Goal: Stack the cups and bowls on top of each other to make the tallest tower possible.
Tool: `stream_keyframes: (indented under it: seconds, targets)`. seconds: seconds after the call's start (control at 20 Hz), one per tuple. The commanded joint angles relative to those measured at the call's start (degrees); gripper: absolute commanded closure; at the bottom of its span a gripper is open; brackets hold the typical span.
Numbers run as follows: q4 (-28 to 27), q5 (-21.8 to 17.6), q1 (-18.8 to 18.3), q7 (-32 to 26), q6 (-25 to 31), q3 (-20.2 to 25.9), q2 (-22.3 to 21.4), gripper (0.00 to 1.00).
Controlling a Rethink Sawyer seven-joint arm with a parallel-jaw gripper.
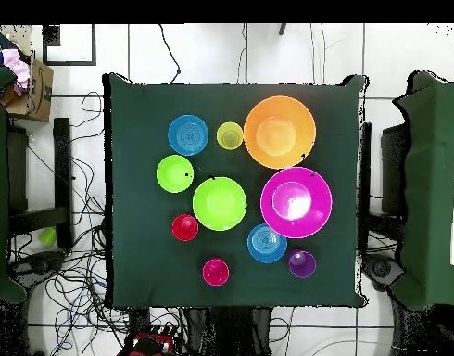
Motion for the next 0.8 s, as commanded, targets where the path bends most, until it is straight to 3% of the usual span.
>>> stream_keyframes:
  seconds: [0.05,0.25,0.4,0.6,0.8]
  targets:
    - [-5.3,4.1,-2.3,10.6,4.1,5.1,-0.7,0.0]
    - [-5.6,4.4,-3.4,7.4,12.0,4.5,-6.2,0.0]
    - [-6.5,3.7,-4.1,5.8,15.4,4.5,-7.7,0.0]
    - [-7.0,3.2,-3.8,7.2,13.8,5.0,-6.1,0.0]
    - [-9.1,1.2,-4.4,8.0,8.5,5.3,-1.1,0.0]
